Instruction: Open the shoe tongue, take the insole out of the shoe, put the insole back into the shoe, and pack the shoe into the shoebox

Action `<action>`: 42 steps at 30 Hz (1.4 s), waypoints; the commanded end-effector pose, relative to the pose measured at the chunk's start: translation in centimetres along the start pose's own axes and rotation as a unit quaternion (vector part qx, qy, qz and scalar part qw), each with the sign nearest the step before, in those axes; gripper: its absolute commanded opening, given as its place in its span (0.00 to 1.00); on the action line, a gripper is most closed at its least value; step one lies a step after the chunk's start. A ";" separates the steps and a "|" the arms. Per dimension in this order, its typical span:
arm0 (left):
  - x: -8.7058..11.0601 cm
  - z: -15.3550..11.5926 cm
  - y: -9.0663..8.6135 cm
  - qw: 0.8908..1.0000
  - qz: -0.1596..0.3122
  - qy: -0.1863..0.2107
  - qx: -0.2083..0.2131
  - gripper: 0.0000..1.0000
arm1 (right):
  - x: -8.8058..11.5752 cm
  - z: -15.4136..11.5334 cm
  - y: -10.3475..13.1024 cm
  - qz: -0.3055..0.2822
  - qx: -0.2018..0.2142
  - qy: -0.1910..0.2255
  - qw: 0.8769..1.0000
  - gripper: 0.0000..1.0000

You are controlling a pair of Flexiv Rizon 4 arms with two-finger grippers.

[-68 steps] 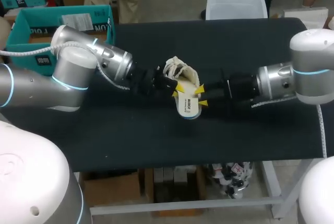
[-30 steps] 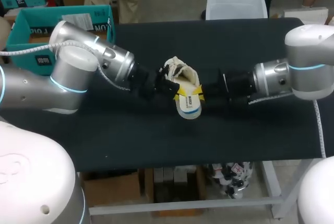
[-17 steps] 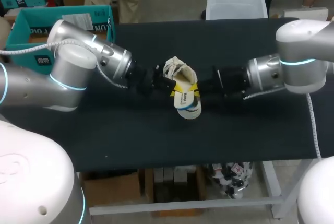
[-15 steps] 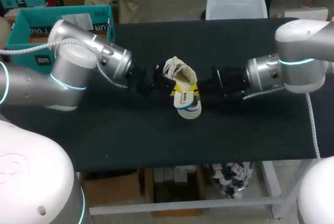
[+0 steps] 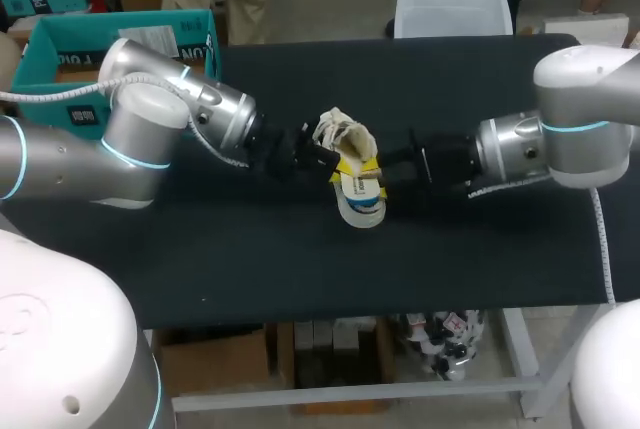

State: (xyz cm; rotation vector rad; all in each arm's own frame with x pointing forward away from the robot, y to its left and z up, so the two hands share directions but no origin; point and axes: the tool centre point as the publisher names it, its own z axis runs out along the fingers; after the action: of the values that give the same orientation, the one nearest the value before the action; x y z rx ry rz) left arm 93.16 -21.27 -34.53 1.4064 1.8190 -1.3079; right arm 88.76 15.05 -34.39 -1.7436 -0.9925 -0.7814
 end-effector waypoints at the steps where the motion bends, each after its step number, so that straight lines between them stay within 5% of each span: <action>1: 0.2 0.3 0.1 1.000 0.000 -0.002 0.001 0.00 | -0.2 -0.7 -1.2 -0.002 -0.017 0.003 1.000 0.38; 5: 0.2 0.3 0.0 1.000 0.000 -0.003 0.001 0.00 | -0.4 -0.7 -1.1 -0.004 -0.015 0.005 1.000 0.22; 7: 0.2 0.3 -0.1 1.000 0.000 -0.004 0.000 0.00 | -0.4 -0.6 -0.9 -0.004 -0.012 0.005 1.000 0.00; 12: 0.1 0.3 -0.8 1.000 0.002 -0.001 0.002 0.00 | -0.4 -0.3 -0.6 -0.006 -0.003 0.005 1.000 0.00; 13: 0.0 0.2 -1.1 1.000 0.004 0.000 0.003 0.31 | -0.4 -0.3 -0.6 -0.007 -0.002 0.005 1.000 0.00; 14: -0.1 0.1 -1.5 1.000 0.006 0.000 0.004 0.52 | -0.3 -0.3 -0.6 -0.007 -0.002 0.005 1.000 0.00; 15: -0.2 0.1 -1.8 1.000 0.011 0.001 0.004 0.56 | -0.3 -0.4 -0.6 -0.008 -0.003 0.005 1.000 0.00; 20: -0.6 0.0 -3.4 1.000 0.025 0.003 0.008 0.39 | -0.3 -0.6 -0.8 -0.011 -0.007 0.005 1.000 0.00; 21: -0.6 0.0 -3.5 1.000 0.028 0.004 0.010 0.09 | -0.3 -0.6 -0.9 -0.011 -0.008 0.005 1.000 0.00; 22: -0.6 0.1 -3.6 1.000 0.029 0.005 0.009 0.00 | -0.3 -0.6 -0.9 -0.011 -0.009 0.005 1.000 0.00; 30: -0.3 0.4 -2.8 1.000 0.027 0.011 0.009 0.00 | -0.2 -0.4 -0.3 -0.008 -0.015 0.000 1.000 0.00; 42: 0.1 0.4 0.8 1.000 -0.003 0.011 0.004 0.00 | 0.6 0.9 2.4 0.003 -0.003 -0.007 1.000 0.00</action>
State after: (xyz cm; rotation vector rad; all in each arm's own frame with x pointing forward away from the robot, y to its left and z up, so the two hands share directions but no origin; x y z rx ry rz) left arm 92.68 -21.20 -34.18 1.4179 1.8425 -1.2803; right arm 90.34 15.07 -34.90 -1.7748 -0.9919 -0.7871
